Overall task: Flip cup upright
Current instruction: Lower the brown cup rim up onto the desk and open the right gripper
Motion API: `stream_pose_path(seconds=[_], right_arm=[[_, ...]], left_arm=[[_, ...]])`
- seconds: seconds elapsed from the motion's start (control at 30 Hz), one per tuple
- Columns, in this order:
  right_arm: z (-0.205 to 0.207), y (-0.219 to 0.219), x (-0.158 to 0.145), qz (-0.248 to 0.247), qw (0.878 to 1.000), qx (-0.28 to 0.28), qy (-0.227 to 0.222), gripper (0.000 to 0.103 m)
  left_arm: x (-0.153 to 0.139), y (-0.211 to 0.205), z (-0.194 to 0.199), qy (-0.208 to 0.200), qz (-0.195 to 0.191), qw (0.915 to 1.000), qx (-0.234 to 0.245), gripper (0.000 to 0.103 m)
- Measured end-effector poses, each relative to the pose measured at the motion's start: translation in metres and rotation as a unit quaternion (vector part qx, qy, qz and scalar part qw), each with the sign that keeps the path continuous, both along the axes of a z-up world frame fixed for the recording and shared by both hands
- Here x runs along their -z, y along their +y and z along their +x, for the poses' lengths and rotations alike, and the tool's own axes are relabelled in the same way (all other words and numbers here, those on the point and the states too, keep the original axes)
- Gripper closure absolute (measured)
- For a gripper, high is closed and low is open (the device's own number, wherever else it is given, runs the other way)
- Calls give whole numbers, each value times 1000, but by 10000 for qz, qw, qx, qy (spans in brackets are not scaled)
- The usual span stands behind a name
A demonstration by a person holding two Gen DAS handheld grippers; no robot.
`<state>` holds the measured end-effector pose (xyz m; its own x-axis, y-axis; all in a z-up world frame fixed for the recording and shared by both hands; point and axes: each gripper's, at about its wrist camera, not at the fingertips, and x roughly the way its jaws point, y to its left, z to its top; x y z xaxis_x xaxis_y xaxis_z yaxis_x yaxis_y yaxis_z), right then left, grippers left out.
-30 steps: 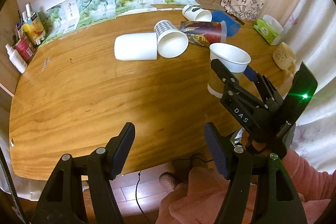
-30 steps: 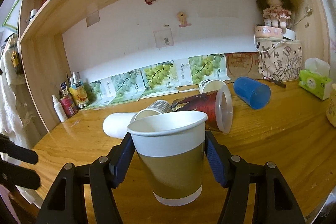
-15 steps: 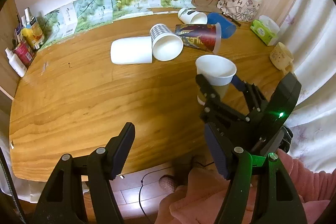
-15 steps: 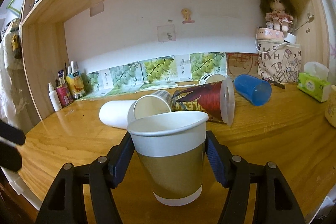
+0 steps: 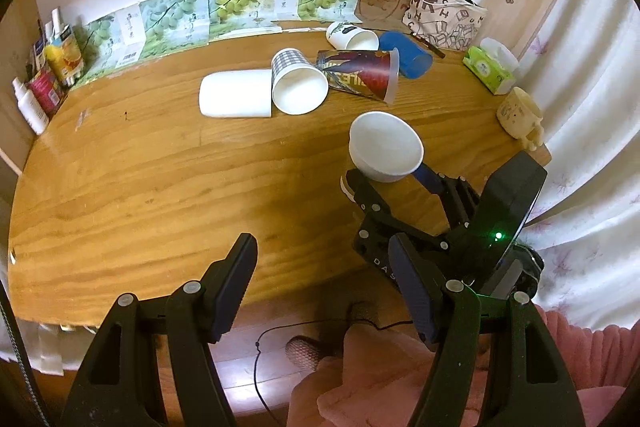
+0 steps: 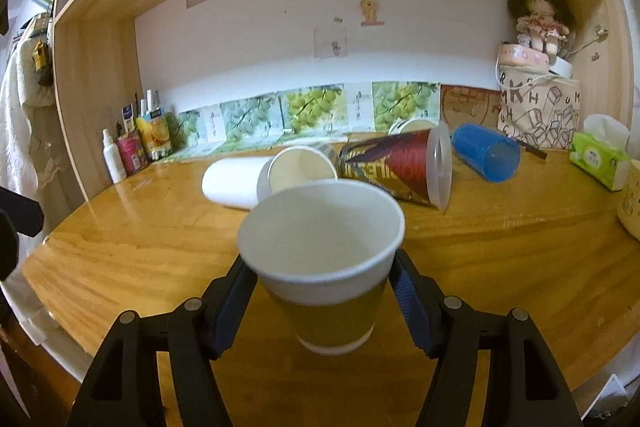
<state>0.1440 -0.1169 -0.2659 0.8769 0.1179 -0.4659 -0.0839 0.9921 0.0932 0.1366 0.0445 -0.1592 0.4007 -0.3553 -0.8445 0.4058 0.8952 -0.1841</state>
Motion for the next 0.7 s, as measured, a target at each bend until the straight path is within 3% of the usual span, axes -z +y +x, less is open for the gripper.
stream_pose_path(seconds=[0.33, 0.53, 0.7], right_arm=[[-23, -9, -5, -175, 9979, -311, 547, 25], [-41, -33, -34, -138, 9962, -335, 790, 22], [-48, -60, -72, 96, 9929, 48, 1187, 22]], left_arm=[[10, 9, -19, 177, -103, 9973, -698, 31], [1, 9, -27, -36, -122, 9909, -1340, 31], [-20, -2, -34, -339, -72, 9868, -1584, 31]])
